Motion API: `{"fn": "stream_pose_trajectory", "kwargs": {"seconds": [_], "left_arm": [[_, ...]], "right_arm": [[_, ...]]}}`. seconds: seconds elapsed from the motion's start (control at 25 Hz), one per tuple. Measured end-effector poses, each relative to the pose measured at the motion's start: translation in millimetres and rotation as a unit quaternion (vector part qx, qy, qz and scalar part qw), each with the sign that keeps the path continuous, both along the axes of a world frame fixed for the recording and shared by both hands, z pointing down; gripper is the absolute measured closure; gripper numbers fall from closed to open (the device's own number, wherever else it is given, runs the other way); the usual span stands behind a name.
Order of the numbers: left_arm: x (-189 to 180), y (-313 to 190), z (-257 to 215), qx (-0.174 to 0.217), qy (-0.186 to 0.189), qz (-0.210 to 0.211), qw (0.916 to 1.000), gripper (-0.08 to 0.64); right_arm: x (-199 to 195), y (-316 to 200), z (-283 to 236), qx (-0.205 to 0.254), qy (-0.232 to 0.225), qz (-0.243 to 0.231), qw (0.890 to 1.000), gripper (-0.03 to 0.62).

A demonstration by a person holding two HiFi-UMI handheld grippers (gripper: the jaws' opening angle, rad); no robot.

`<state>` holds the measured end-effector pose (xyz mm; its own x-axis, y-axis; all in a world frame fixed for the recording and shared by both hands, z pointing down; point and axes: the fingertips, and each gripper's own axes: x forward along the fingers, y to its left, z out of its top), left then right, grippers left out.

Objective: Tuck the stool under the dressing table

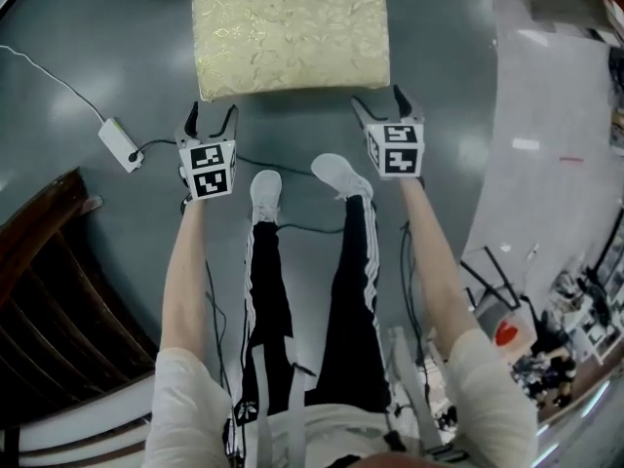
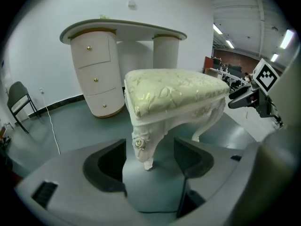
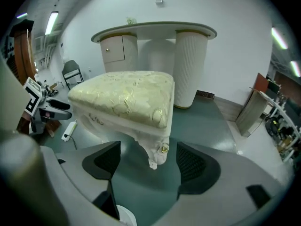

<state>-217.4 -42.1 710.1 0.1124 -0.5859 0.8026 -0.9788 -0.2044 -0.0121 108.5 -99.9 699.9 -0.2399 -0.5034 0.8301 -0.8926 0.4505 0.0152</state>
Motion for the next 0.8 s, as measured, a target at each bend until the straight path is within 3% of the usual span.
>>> {"fn": "stream_pose_trajectory", "kwargs": {"seconds": [0.24,0.6,0.72,0.8], "left_arm": [[-7,-5,34,0.001,-0.008,0.004,1.0,0.261],[-4,-27,40,0.017,-0.019,0.034,0.9991,0.262],[-2,-33,40,0.018,-0.013,0.03,0.9993,0.262],[-2,-32,41,0.016,-0.007,0.033,0.9993,0.262]], "right_arm": [[4,-3,48,-0.01,0.023,0.008,1.0,0.221],[2,-20,66,-0.008,0.02,0.034,0.999,0.225],[1,-24,67,-0.006,0.023,0.041,0.999,0.282],[1,-24,68,-0.006,0.026,0.043,0.999,0.285]]}}
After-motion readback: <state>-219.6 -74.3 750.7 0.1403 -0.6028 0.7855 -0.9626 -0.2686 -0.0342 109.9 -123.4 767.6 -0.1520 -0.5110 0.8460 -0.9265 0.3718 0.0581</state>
